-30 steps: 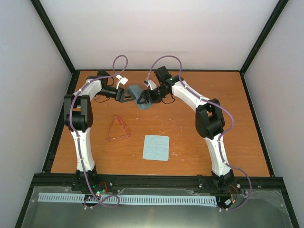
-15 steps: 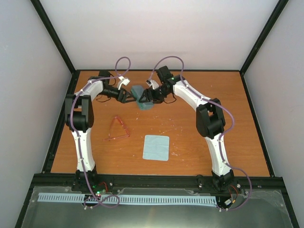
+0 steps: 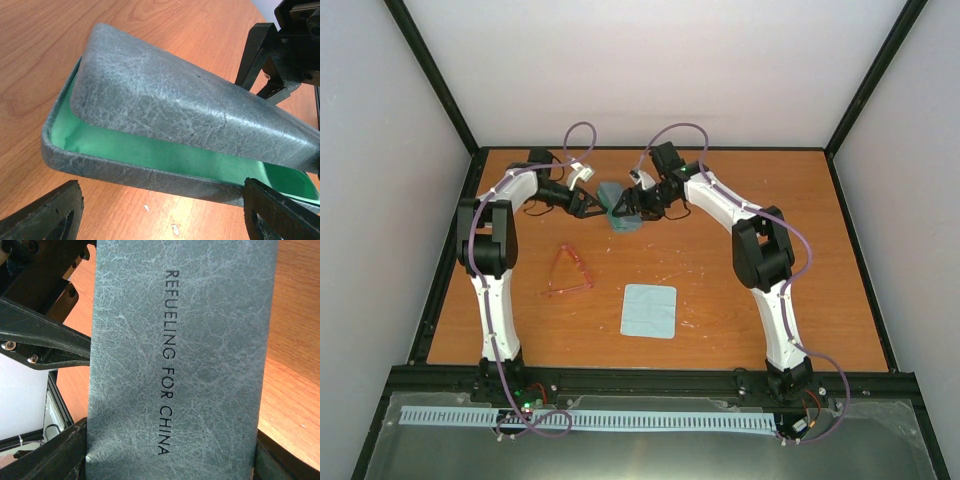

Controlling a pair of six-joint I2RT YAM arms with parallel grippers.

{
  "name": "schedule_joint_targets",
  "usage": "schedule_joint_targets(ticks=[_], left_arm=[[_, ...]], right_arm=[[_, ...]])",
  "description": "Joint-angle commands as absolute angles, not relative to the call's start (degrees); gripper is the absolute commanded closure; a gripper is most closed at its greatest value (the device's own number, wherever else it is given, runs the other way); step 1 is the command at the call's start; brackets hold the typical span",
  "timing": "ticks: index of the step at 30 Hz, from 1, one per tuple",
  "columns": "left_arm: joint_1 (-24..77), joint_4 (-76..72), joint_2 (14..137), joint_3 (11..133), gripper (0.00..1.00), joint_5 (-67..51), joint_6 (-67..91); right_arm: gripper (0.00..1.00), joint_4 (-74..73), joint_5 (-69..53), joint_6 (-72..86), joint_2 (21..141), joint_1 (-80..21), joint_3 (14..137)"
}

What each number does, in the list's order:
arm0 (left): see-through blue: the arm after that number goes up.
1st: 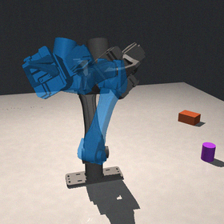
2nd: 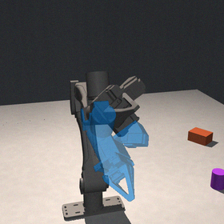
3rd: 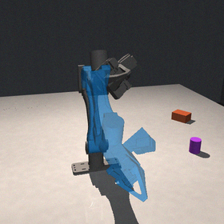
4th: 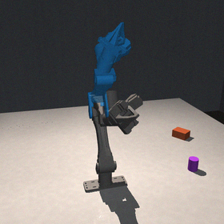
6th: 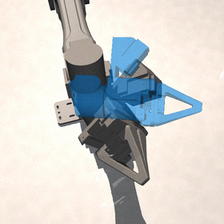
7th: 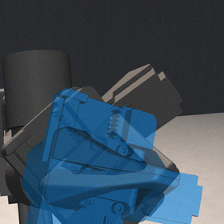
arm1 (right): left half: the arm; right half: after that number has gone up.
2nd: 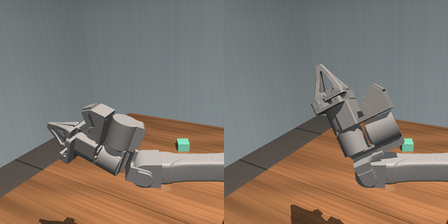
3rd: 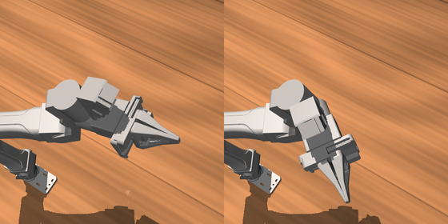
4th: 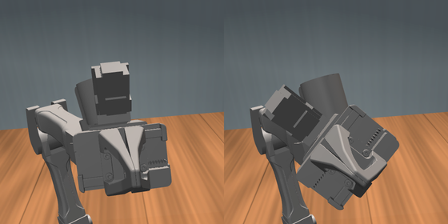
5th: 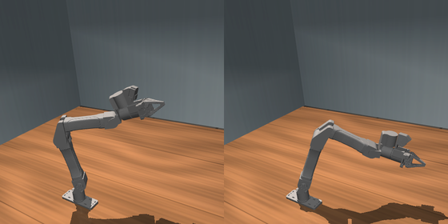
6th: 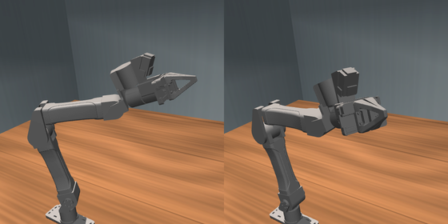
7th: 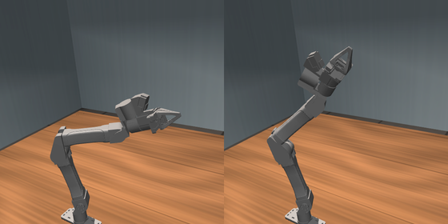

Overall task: Organize the sunglasses
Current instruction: Open the sunglasses case.

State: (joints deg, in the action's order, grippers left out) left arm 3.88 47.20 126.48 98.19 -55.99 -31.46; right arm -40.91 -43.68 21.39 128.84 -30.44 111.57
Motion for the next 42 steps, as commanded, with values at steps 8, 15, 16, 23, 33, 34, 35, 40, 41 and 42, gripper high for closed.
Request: schedule_joint_targets(ticks=[8,15,16,23,33,34,35,40,41,42], left_arm=[[10.5,44.6,133.1,99.0,0.14,-39.5,-32.9],[11.1,44.7,133.3,98.9,0.15,-37.1,-33.2],[11.3,44.6,133.3,98.9,0.15,-36.8,-33.3],[12.5,44.7,133.5,98.6,0.15,-35.9,-33.3],[13.4,44.6,133.7,98.5,0.15,-35.8,-33.0],[13.4,44.6,133.6,98.6,0.15,-35.6,-32.9],[13.4,44.8,133.5,98.6,0.15,-35.5,-32.9],[12.7,45.1,132.4,98.6,0.09,-34.8,-32.4],[12.3,45.1,132.0,98.6,0.08,-34.7,-32.2],[11.8,44.9,131.4,98.2,0.07,-34.7,-32.2]], right_arm=[[0.68,-24.0,-64.4,21.0,118.9,-34.0,115.0],[0.68,-22.7,-64.3,21.5,118.3,-34.4,114.8],[0.68,-22.5,-64.3,21.7,118.2,-34.3,114.8],[0.68,-21.3,-64.2,22.1,117.7,-34.6,114.3],[0.69,-18.0,-63.7,23.5,117.4,-34.9,110.8],[0.7,-18.7,-63.3,23.0,117.6,-34.9,110.4],[0.7,-20.0,-62.0,21.9,118.0,-34.8,109.9],[0.72,-22.3,-58.3,20.1,119.5,-32.7,103.8],[0.71,-21.8,-58.0,20.3,119.3,-31.9,102.0],[0.71,-21.0,-57.9,20.3,119.1,-30.8,99.8]])
